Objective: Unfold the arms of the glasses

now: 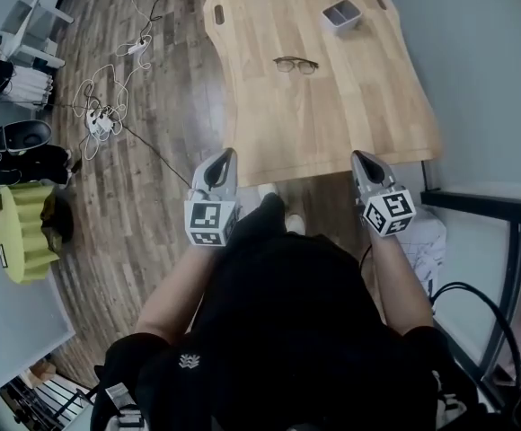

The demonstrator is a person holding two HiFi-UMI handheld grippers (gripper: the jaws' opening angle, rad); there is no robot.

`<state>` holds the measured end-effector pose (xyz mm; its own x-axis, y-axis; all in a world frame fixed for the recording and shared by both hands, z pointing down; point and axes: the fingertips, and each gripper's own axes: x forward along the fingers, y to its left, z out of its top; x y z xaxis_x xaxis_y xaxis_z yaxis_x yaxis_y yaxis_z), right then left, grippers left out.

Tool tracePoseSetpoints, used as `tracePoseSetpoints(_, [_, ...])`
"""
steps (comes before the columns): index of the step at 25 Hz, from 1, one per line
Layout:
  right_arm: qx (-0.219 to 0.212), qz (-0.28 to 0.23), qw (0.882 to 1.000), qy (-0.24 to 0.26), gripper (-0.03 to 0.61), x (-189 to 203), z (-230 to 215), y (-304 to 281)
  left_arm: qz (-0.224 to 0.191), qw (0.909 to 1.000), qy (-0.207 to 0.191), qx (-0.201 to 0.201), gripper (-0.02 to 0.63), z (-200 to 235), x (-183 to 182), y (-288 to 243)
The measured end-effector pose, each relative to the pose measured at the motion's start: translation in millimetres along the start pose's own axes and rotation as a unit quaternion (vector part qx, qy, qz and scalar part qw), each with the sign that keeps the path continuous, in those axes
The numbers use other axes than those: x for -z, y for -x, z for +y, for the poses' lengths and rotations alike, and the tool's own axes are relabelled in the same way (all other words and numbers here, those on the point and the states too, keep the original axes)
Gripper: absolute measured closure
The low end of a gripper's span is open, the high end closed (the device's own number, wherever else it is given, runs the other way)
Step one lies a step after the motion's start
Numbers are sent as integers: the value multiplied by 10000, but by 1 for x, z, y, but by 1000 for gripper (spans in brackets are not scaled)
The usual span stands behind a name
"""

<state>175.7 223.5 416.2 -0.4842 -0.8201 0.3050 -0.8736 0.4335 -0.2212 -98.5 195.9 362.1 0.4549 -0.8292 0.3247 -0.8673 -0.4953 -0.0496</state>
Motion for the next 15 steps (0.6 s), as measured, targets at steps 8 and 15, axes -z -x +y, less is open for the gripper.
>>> tracePoseSetpoints(8, [255, 196, 9994, 82, 578, -46, -25, -80, -145, 9990, 136, 398, 606, 55, -25, -92])
tracePoseSetpoints(15, [445, 281, 9983, 234, 578, -84, -47, -147, -252, 9964, 119, 799, 606, 87, -53, -170])
